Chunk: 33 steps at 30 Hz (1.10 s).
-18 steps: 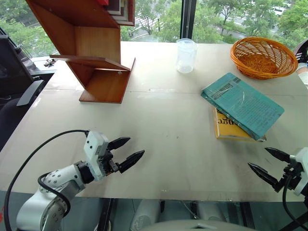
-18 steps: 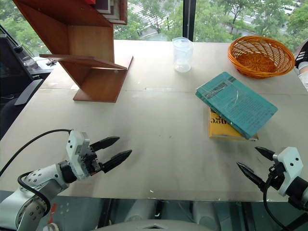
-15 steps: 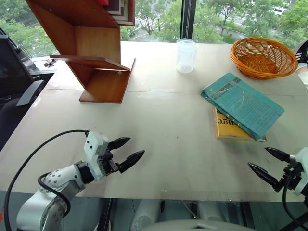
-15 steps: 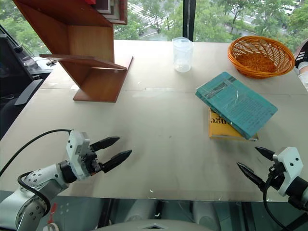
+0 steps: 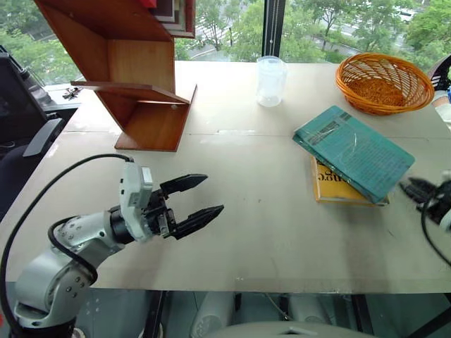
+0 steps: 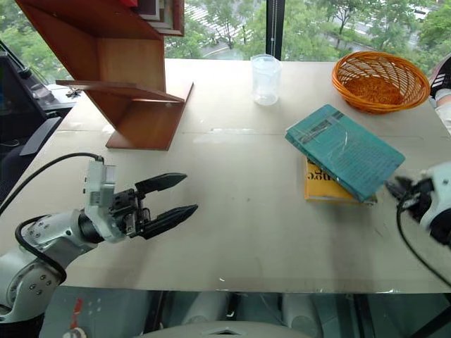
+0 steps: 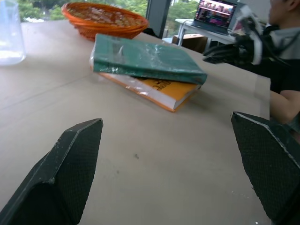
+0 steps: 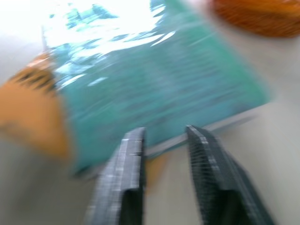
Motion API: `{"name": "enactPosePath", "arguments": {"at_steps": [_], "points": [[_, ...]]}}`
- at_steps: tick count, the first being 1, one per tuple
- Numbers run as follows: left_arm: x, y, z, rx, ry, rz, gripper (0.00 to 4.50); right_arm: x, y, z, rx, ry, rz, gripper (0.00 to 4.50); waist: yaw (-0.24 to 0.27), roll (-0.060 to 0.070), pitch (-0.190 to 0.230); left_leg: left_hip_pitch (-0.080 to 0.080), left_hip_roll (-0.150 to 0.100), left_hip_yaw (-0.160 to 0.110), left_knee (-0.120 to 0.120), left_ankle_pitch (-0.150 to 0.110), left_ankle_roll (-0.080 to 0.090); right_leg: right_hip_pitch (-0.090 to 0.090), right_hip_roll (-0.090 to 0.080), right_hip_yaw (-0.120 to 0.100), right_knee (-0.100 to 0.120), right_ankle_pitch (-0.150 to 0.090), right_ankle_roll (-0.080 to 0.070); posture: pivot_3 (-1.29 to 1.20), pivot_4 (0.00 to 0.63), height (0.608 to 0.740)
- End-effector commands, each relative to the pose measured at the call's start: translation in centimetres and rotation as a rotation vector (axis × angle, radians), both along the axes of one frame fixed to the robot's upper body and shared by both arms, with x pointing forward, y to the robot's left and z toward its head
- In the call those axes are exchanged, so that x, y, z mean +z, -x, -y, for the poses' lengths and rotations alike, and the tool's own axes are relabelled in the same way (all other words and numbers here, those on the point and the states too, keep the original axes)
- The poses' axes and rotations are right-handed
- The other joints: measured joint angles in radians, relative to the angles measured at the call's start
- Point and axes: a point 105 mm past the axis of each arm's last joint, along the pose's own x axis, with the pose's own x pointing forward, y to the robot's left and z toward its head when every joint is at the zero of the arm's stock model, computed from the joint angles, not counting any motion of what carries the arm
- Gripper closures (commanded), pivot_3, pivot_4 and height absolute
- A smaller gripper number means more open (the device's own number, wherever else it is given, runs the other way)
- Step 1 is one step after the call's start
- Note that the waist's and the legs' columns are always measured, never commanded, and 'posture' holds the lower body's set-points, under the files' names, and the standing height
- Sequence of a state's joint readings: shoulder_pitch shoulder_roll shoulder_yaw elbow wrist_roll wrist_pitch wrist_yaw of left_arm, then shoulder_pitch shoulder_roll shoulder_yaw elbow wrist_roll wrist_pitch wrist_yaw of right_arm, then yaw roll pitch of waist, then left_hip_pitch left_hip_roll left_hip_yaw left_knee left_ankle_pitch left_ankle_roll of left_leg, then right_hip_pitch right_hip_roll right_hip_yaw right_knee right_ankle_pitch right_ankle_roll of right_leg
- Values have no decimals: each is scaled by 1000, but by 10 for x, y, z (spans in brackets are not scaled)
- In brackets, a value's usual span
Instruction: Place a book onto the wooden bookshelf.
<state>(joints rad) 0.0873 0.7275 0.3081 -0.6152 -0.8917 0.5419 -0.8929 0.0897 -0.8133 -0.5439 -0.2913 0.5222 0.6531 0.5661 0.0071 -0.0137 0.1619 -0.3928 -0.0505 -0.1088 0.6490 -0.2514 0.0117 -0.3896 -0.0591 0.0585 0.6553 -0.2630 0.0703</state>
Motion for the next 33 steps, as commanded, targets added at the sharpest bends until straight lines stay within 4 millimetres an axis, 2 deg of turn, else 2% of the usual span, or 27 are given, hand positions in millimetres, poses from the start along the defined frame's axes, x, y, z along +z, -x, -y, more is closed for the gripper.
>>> {"name": "enactPosePath", "arguments": {"at_steps": [1, 8, 10, 12, 14, 16, 22, 28, 33], "points": [[12, 3, 4, -17, -2, 47, 0, 3, -14, 25, -95, 38, -93, 4451, 2, 0, 0, 0, 0, 0, 0, 0, 0, 0, 3, 0, 0, 0, 0, 0, 150, 740], [11, 3, 3, 25, -9, 61, 0, -10, -68, 55, -185, 74, -250, 4451, -21, 1, 1, -1, 0, 3, 0, 0, 0, -1, 3, 2, -1, 0, 0, 0, 150, 740], [11, 2, 2, 36, -12, 65, 0, -14, -80, 58, -192, 57, -280, 4451, -28, 1, 1, -1, 0, 4, 0, 0, 0, -1, 3, 3, 0, 1, 0, 0, 150, 740], [13, 3, 1, 52, -12, 74, 0, -23, -88, 53, -148, 24, -333, 4451, -28, 2, 2, 0, 0, 6, 0, 0, 0, -2, 4, 5, 0, 1, 1, 0, 150, 740], [12, 5, 0, 72, -9, 74, 0, -32, -95, 31, -27, -70, -370, 4451, -28, 2, 2, -1, 1, 5, -1, 0, 0, -3, 5, 5, 0, 1, 0, 0, 150, 740], [11, 8, -1, 81, -12, 71, 0, -37, -99, 14, 87, -83, -360, 4451, -28, 2, 2, -1, 1, 6, -1, 0, 0, -3, 4, 6, 0, 1, 1, 0, 150, 740], [8, 11, -7, 128, -13, 64, 0, -51, -99, -27, 315, -145, -329, 4451, -33, 0, 1, -2, 1, 7, -1, 0, 0, -5, 4, 7, 1, 1, 1, 0, 150, 740], [7, 10, -14, 162, -16, 57, 0, -50, -90, -66, 452, -183, -293, 4451, -45, 0, 1, 0, 3, 6, -1, 0, 0, -5, 4, 7, 4, 2, 0, 0, 150, 740], [6, 9, -15, 168, -20, 55, 0, -49, -85, -92, 513, -187, -238, 4451, -45, 0, 1, 0, 3, 6, -1, 0, 0, -5, 5, 7, 4, 2, -1, 0, 150, 740]]}}
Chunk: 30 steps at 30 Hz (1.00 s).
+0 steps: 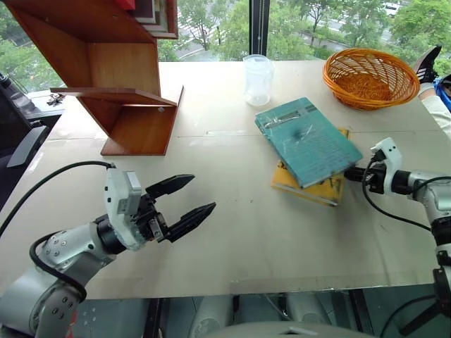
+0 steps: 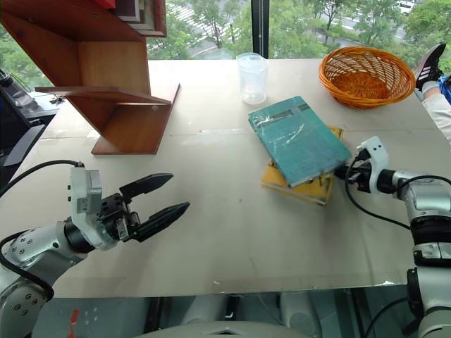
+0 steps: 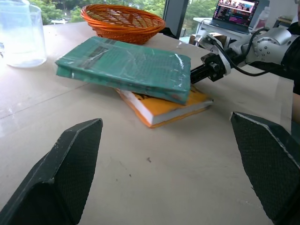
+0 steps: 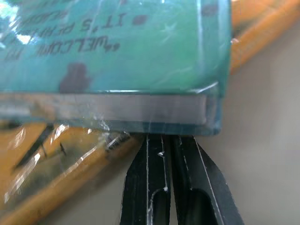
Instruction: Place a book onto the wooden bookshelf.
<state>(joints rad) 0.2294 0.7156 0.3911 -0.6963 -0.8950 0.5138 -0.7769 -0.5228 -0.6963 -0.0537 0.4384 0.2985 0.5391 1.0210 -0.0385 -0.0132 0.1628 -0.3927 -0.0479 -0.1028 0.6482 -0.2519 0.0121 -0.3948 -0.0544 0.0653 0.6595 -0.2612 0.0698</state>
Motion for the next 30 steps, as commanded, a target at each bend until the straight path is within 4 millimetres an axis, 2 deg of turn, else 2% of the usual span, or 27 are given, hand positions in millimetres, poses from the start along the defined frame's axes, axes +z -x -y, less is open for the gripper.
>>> {"name": "enactPosePath", "arguments": {"at_steps": [1, 4, 8, 10, 12, 14, 17, 19, 23, 26, 30], "points": [[9, 1, -2, 6, -12, 52, 0, 11, 2, -17, 47, -22, 66, 4451, 1, 0, 0, 0, 0, 0, 0, 0, 0, 0, 0, 0, 0, 0, 0, 0, 150, 740], [8, 1, -2, 6, -17, 51, 0, 10, 8, -20, 56, -10, 67, 4451, 3, 1, 0, 0, -1, 0, 0, 0, 0, 0, 0, 0, 0, 0, 0, 0, 150, 740], [8, 0, -4, 16, -23, 52, 0, 9, 37, 4, 97, 125, -4, 4451, 23, 2, 1, -2, -1, -1, 0, 0, 0, -1, -1, -1, -1, 0, 0, 0, 150, 740], [8, 0, -5, 21, -22, 49, 0, 18, 48, 12, 127, 163, -16, 4451, 30, 2, 1, -2, -2, -1, 0, 0, 0, -1, -1, -1, -2, 0, 0, 0, 150, 740], [6, 0, -6, 26, -23, 44, 0, 48, 45, 17, 115, 154, 39, 4451, 25, 2, 1, -3, -1, -2, 0, 0, 0, -1, -3, -2, -2, 0, 0, 0, 150, 740], [5, 0, -6, 30, -21, 41, 0, 72, 27, 20, 67, 170, 125, 4451, 17, 3, 1, -2, -1, 0, 0, 0, 0, -1, -4, 0, -2, 0, 0, 0, 150, 740], [5, -2, -5, 30, -18, 40, 0, 86, -4, 20, -5, 235, 215, 4451, 3, 3, 2, 1, 1, 3, 1, 0, 0, 0, -3, 0, -1, 0, 0, 0, 150, 740], [4, -2, -5, 33, -18, 39, 0, 87, -29, 16, -22, 280, 258, 4451, -1, 0, 1, 2, 1, 4, 0, 0, 0, 1, 0, -2, -1, 1, -1, 0, 150, 740], [4, -3, -7, 48, -16, 42, 0, 81, -60, 7, 2, 334, 286, 4451, -1, -1, 1, 0, 2, 5, 0, 0, 0, -2, 0, -1, -2, 1, -1, 0, 150, 740], [4, -1, -7, 59, -17, 44, 0, 77, -73, 0, 36, 384, 301, 4451, 3, 0, 3, -3, 0, 5, 0, 2, -4, -4, -1, -1, -3, 1, -1, 0, 150, 740], [3, 3, -8, 83, -16, 39, 0, 77, -81, -16, 97, 396, 321, 4451, -1, 0, 3, -7, 0, 5, -3, 3, -5, -9, -3, 0, -3, 1, -1, 0, 150, 740]]}}
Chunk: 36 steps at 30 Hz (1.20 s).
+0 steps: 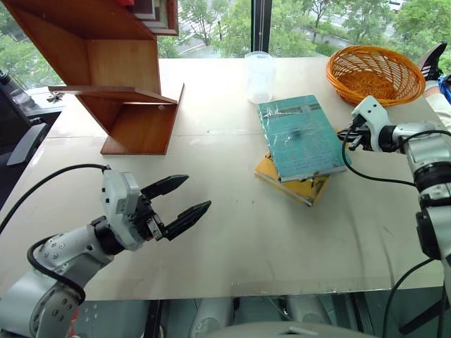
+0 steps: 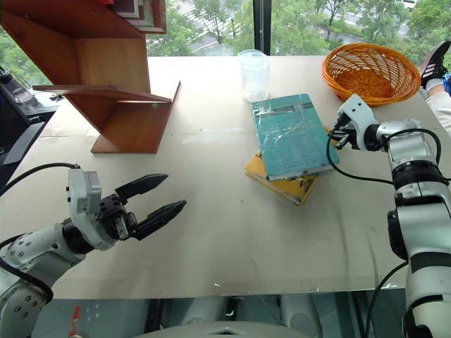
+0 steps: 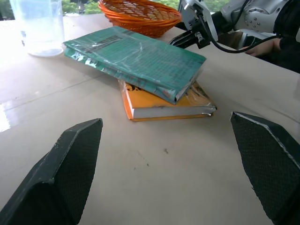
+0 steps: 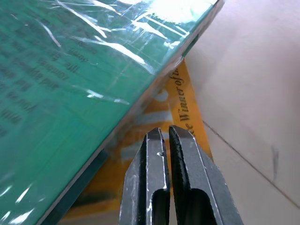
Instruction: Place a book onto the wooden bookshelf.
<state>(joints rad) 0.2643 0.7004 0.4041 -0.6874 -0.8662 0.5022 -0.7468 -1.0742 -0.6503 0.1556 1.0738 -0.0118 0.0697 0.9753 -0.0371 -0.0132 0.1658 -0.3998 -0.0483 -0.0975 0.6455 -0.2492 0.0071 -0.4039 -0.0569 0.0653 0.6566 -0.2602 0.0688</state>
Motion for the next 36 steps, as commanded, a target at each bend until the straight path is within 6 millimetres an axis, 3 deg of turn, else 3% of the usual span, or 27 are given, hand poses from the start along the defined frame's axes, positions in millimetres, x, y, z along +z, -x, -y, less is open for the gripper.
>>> {"name": "enactPosePath", "arguments": {"at_steps": [1, 9, 15, 18, 21, 25, 28, 31, 36], "points": [[9, 6, 0, 16, -9, 52, 0, 11, -5, -8, 52, 30, 50, 4451, -3, 0, 0, 0, 0, 0, -1, 0, 0, 0, 0, 0, 0, 0, 0, 0, 150, 740], [7, 8, -4, 65, 0, 52, 0, 0, 11, -37, 291, -46, 5, 4451, -5, 0, 0, 1, 1, 0, -2, 0, 0, -1, 1, 0, 2, 0, 0, 0, 150, 740], [3, 6, -8, 81, -5, 31, 0, -7, 26, -45, 403, -102, 4, 4451, -4, 0, 0, 2, 1, 0, -2, 0, 0, 0, 1, 0, 3, 0, 0, 0, 150, 740], [3, -2, -11, 110, 7, 22, 0, -12, 30, -34, 374, -85, 42, 4451, -2, 0, 0, 2, 1, -1, -1, 0, 0, 0, 1, 0, 4, 0, 0, 0, 150, 740], [2, -17, -14, 142, 20, -17, 0, -12, 44, 2, 280, -75, 53, 4451, 13, 0, 0, 2, 0, -2, 0, 0, 0, 0, 1, -1, 4, 0, 0, 0, 150, 740], [1, -35, -14, 131, 75, -123, 0, 13, 80, 12, 290, -158, 102, 2666, 28, 1, 0, 1, -1, -5, 2, -3, 4, 2, 0, -4, 4, 0, 0, 0, 150, 740], [-6, -56, -18, 153, 121, -302, 0, 36, 120, -1, 340, -241, 148, 1294, 22, 1, 0, 2, 0, -6, 3, -3, 5, 2, 0, -4, 6, 0, 0, 0, 150, 740], [5, -76, -13, 101, 249, -404, 0, 52, 153, -20, 379, -320, 195, 59, 17, 2, -1, 3, 1, -8, 3, -3, 5, 3, 2, -6, 7, 0, 0, 0, 150, 740], [1, -131, 5, 66, 448, -663, 0, 61, 202, -49, 402, -386, 346, 59, 39, -1, -2, 4, -1, -15, 7, -3, 5, 8, 2, -13, 6, 0, 0, 0, 150, 740]]}}
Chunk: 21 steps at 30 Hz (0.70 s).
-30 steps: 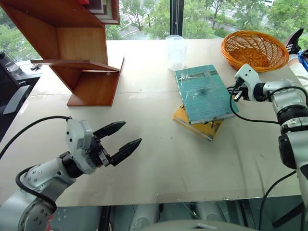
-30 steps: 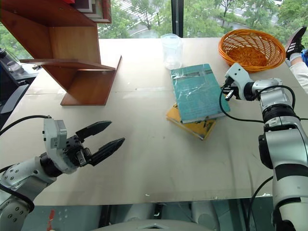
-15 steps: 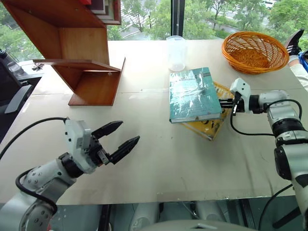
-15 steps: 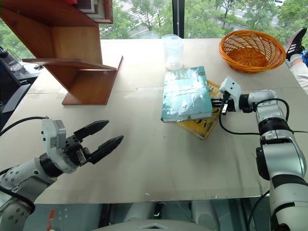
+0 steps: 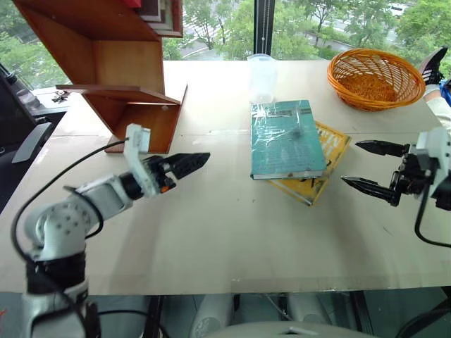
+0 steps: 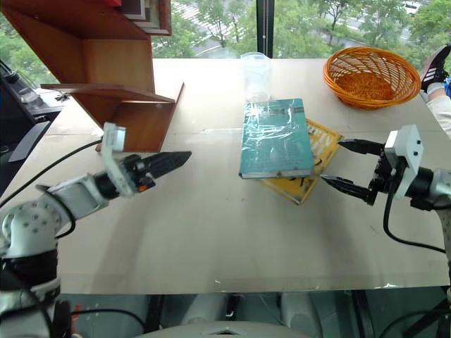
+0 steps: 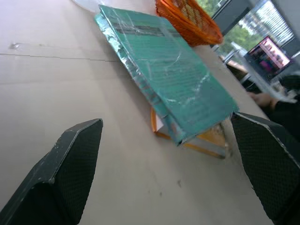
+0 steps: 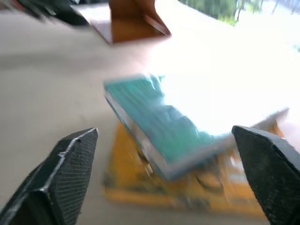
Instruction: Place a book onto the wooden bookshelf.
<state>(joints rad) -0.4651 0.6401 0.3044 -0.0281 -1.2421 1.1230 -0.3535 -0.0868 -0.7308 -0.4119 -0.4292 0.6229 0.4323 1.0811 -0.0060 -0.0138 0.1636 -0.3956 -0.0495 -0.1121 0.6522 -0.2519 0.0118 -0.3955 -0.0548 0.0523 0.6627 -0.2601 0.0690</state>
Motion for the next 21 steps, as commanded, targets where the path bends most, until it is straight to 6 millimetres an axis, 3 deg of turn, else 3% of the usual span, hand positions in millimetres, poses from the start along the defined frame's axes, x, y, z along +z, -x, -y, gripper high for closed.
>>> {"name": "enactPosePath", "arguments": {"at_steps": [1, 5, 9, 15, 20, 21], "points": [[-6, -27, 14, -36, 126, -159, 0, 15, 27, -19, -1, -33, 96, 59, 8, -1, 0, -1, -1, -2, 1, 0, 0, 0, 0, -2, 0, 0, 0, 0, 150, 740], [-12, -63, 39, -52, 183, -261, 0, 9, 40, -27, -43, -37, 83, 59, 12, -4, -1, -1, -5, -1, 2, 3, -5, 0, -3, 0, -1, 0, 1, 0, 150, 740], [-20, -86, 67, -79, 222, -317, 0, 11, 48, -31, -76, -60, 83, 59, 7, -4, -1, -2, -7, -1, 1, 4, -6, -1, -2, 0, -1, 0, 0, 0, 150, 740], [-37, -89, 110, -165, 222, -364, 0, 5, 57, -35, -113, -66, 66, 59, -7, -5, 0, -3, -7, -1, 0, 4, -7, -1, -2, 0, -2, 0, 1, 0, 150, 740], [-42, -85, 135, -239, 213, -345, 0, 2, 62, -35, -153, -65, 64, 59, -8, -5, 0, -3, -7, -1, 0, 4, -6, -1, -2, 0, -1, 0, 1, 0, 150, 740], [-40, -85, 137, -243, 229, -344, 257, 1, 63, -35, -165, -66, 63, 17, -9, -5, 0, -2, -7, -1, 0, 4, -6, -1, -2, 0, -1, 0, 1, 0, 150, 740]]}}
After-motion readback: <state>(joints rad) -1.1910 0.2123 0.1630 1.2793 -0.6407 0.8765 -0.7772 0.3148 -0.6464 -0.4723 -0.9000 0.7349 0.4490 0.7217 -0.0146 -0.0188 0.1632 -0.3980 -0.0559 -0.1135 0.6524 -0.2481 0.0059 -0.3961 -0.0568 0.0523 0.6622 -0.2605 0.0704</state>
